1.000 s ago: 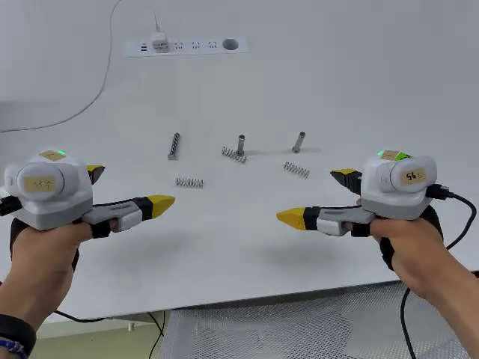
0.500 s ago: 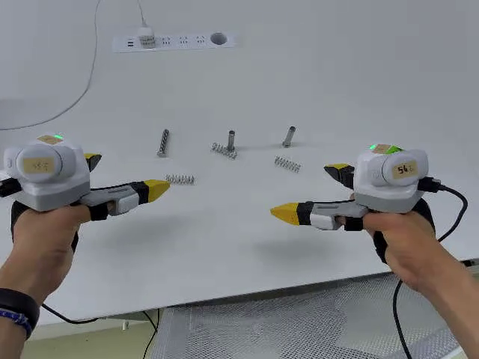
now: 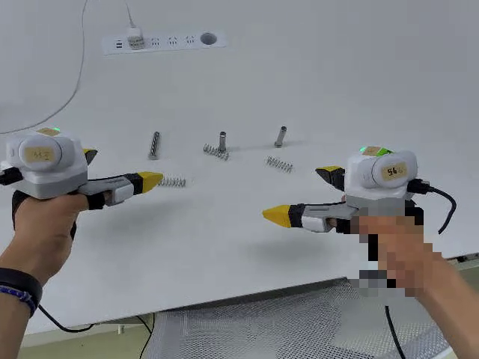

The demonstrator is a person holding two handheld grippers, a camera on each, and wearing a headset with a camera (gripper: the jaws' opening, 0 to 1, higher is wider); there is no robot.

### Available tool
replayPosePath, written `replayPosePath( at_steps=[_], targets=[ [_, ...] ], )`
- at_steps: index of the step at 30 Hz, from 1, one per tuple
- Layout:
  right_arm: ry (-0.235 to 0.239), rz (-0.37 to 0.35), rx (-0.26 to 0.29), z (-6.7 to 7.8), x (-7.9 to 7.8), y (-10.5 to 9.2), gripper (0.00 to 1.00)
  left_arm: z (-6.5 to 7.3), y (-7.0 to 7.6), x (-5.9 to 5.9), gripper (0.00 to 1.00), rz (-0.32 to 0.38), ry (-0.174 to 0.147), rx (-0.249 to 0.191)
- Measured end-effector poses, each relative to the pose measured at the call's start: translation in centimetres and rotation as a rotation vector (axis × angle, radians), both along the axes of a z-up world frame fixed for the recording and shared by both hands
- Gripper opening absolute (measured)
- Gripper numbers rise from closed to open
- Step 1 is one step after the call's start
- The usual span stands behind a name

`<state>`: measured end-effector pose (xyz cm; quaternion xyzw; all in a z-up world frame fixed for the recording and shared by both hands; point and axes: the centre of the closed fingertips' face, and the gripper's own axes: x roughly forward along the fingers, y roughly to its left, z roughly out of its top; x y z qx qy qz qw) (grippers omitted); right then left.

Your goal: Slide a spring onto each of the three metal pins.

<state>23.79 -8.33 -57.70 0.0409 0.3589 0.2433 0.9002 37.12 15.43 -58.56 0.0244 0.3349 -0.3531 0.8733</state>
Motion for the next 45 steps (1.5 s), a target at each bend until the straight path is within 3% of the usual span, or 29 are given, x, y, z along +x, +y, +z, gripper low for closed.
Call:
replayPosePath(
  at_steps=[9,18,22,34,45],
  targets=[
    [0.015,-0.006,0.002,-0.3,-0.2,-0.1,0.92,-1.0,-0.9,1.3,0.81,0.005,0.028,-0.013],
    [0.01,-0.014,0.003,-0.4,0.0,-0.5,0.92,-2.1,-2.8,2.8,0.77,-0.008,0.04,-0.018],
    [0.015,-0.015,0.003,-0.6,0.0,-0.6,0.92,-2.1,-3.7,3.7,0.69,0.007,0.051,-0.048],
    [0.022,-0.033,0.009,-0.8,-0.2,-1.2,0.92,-4.8,-5.0,5.3,0.62,0.008,0.075,-0.023],
    [0.046,-0.024,0.004,-1.2,-0.7,-1.1,0.91,-5.5,-5.5,6.2,0.5,0.032,0.067,-0.008]
  ],
)
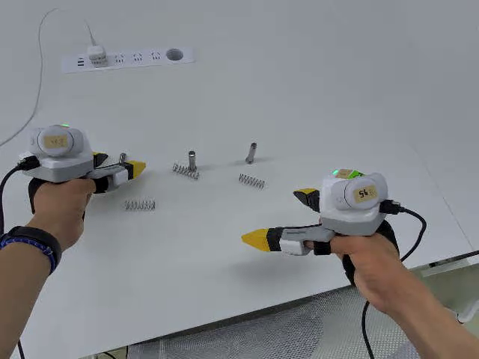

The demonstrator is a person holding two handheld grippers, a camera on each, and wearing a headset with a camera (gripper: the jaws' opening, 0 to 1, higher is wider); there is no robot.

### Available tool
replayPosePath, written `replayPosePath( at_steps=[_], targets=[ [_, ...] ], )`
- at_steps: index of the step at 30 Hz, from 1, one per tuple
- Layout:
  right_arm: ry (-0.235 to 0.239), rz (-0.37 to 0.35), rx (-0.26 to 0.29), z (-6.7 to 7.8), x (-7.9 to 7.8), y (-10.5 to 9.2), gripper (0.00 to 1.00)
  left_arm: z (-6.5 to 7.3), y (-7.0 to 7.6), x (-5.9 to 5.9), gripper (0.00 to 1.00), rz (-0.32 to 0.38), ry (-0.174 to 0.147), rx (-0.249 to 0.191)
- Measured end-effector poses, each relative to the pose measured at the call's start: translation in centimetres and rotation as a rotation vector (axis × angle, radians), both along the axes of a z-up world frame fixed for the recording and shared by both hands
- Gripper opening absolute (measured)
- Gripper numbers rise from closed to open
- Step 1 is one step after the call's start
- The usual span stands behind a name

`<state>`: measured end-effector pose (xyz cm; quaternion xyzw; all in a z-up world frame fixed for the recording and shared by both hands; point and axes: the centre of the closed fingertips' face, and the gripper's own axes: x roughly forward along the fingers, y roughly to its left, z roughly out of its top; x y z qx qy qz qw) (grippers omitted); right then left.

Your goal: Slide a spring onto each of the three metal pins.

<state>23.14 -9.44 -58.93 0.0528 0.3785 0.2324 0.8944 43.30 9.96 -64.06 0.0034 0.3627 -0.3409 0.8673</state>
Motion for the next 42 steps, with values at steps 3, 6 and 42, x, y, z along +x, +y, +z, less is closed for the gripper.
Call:
replayPosePath(
  at_steps=[3,6,42],
  targets=[
    [-0.001,0.0,0.002,0.0,0.1,0.1,0.91,0.0,0.0,0.2,0.48,0.013,-0.001,-0.006],
    [0.003,0.001,0.008,0.0,0.2,0.2,0.91,-0.2,-0.2,0.3,0.44,0.013,0.002,-0.006],
    [0.027,0.026,0.012,-0.7,-0.2,0.9,0.91,-1.0,-0.4,1.2,0.13,0.042,-0.024,0.183]
  ],
)
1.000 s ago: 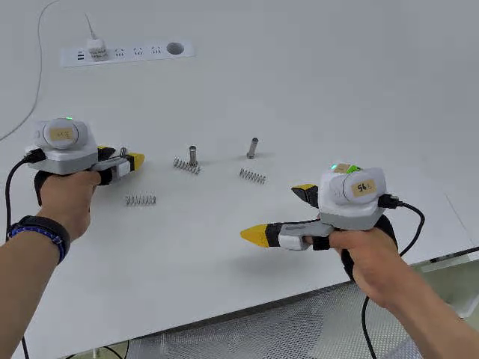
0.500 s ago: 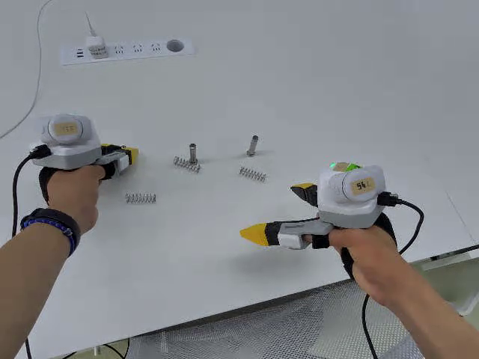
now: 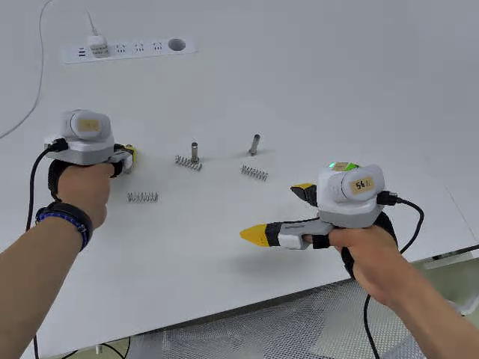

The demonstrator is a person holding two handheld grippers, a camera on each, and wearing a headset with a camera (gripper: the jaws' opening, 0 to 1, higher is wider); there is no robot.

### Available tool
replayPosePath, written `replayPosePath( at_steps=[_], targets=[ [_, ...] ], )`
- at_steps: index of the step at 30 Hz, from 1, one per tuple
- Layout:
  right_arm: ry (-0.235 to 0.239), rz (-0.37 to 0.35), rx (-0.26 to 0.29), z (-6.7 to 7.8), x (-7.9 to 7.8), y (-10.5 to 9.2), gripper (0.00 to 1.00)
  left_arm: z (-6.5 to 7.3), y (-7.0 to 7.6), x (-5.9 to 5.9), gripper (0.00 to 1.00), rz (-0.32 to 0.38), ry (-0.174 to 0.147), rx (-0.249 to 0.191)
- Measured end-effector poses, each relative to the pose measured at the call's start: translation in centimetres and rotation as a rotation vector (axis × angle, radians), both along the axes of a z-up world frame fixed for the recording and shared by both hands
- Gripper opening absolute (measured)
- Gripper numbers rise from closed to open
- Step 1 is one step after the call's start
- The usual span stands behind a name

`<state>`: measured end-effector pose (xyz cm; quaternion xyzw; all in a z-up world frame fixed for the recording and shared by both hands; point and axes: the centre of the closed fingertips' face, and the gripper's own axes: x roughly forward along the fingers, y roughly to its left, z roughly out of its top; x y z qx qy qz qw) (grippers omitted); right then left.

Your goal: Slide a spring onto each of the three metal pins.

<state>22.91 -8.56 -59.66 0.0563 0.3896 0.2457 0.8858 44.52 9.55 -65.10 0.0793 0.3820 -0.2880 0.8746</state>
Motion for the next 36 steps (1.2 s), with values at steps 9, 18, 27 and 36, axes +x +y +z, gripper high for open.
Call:
replayPosePath(
  at_steps=[9,18,27,36],
  targets=[
    [0.003,0.008,-0.003,-0.1,-0.1,0.1,0.91,0.0,0.3,0.2,0.08,-0.008,0.011,0.067],
    [0.0,0.001,-0.003,0.0,-0.1,0.0,0.9,0.0,0.9,-0.2,0.07,0.038,0.067,0.028],
    [-0.004,0.007,-0.016,0.0,-0.2,-0.2,0.91,1.3,1.7,0.1,0.07,0.087,0.052,-0.015],
    [-0.007,0.0,-0.009,0.0,-0.2,-0.2,0.91,2.1,2.1,-0.1,0.07,0.08,0.032,-0.022]
  ],
)
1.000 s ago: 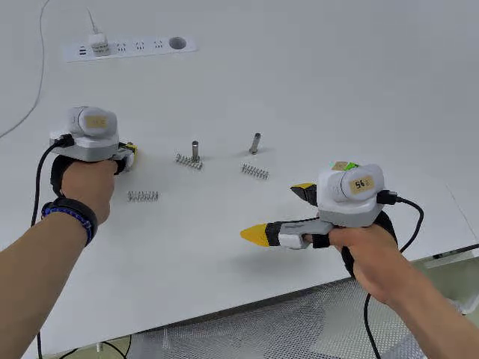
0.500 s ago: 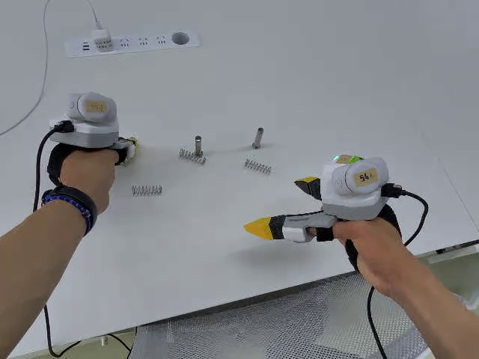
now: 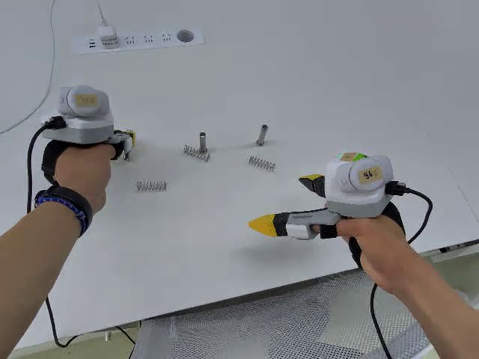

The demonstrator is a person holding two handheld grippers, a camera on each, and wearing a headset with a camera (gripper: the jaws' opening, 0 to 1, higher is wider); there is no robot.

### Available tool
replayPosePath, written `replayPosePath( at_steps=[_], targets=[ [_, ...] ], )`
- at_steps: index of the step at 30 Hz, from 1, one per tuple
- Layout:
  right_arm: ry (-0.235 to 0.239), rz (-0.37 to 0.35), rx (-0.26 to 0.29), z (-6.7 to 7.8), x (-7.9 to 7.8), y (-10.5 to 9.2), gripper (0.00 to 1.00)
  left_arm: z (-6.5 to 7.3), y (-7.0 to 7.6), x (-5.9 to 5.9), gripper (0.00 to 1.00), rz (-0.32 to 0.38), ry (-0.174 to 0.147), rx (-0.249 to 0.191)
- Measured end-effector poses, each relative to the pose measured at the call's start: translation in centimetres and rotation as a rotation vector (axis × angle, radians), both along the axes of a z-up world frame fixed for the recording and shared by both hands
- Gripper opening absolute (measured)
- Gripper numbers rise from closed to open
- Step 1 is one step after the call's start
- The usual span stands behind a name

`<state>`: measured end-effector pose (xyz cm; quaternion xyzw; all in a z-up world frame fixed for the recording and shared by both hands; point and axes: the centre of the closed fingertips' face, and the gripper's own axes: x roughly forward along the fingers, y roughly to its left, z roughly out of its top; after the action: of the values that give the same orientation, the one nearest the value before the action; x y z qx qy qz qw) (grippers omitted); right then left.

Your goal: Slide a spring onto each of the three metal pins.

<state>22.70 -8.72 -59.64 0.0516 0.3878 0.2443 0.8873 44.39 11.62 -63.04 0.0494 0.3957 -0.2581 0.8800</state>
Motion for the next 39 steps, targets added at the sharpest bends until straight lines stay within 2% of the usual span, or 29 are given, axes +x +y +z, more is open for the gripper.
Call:
replayPosePath(
  at_steps=[3,12,17,19,25,31,39],
  targets=[
    [0.0,-0.002,0.001,0.0,0.0,0.0,0.91,0.3,0.2,0.0,0.07,0.009,0.0,-0.008],
    [-0.004,-0.006,0.002,0.1,0.0,-0.1,0.91,1.5,0.4,-0.9,0.07,0.011,-0.028,-0.025],
    [-0.005,0.0,0.001,0.2,-0.1,0.1,0.91,1.9,0.6,-1.5,0.07,0.007,-0.043,-0.019],
    [-0.005,0.001,0.001,0.2,-0.1,0.1,0.91,2.0,0.7,-1.3,0.07,-0.005,-0.06,-0.006],
    [-0.008,-0.004,0.001,0.2,-0.2,0.0,0.91,2.0,0.9,-1.7,0.07,0.003,-0.063,-0.013],
    [-0.006,-0.003,-0.002,0.2,-0.3,0.0,0.91,2.0,0.8,-2.3,0.07,-0.012,-0.094,0.001],
    [-0.005,-0.004,-0.003,0.2,-0.2,-0.1,0.91,2.2,0.8,-3.0,0.07,-0.013,-0.116,0.01]
  ],
)
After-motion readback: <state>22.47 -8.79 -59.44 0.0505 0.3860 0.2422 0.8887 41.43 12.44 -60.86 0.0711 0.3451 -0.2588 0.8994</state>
